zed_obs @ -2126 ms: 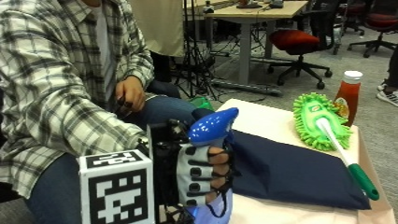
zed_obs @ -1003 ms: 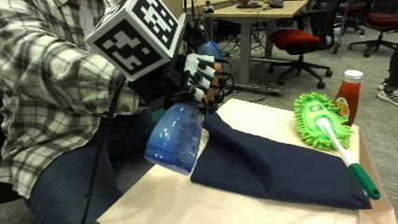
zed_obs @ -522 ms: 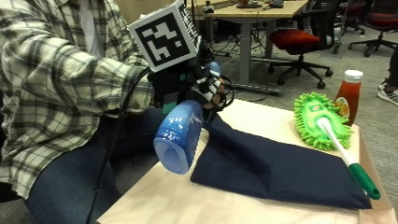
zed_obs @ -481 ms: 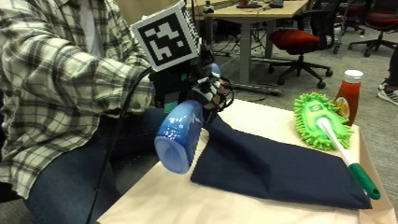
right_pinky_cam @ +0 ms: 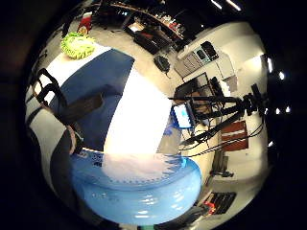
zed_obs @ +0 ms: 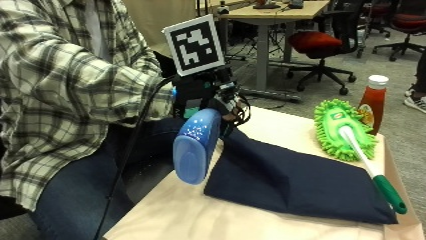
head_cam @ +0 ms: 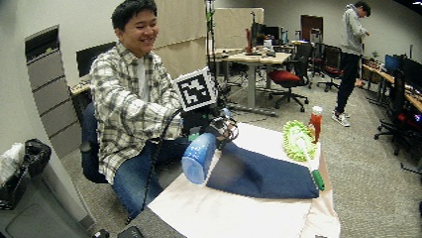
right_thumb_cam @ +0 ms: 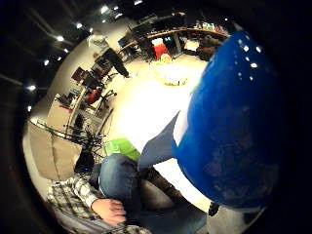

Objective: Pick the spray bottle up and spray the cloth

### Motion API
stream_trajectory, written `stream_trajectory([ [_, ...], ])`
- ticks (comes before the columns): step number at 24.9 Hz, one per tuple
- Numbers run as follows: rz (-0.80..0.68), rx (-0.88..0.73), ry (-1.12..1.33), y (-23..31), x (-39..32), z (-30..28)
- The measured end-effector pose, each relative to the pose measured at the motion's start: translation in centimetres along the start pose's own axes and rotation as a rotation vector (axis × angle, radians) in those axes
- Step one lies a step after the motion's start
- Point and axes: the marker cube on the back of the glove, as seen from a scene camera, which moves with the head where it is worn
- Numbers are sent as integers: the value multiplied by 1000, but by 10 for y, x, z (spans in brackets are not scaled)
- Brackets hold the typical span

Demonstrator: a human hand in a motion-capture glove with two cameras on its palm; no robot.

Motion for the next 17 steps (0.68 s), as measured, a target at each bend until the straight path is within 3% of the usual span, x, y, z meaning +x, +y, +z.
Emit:
stream_trajectory([
  [8,-126,-14,43,-2,-14,-1],
  [13,-109,-3,42,-3,-21,1],
  [17,-40,74,-95,-5,-17,-14],
])
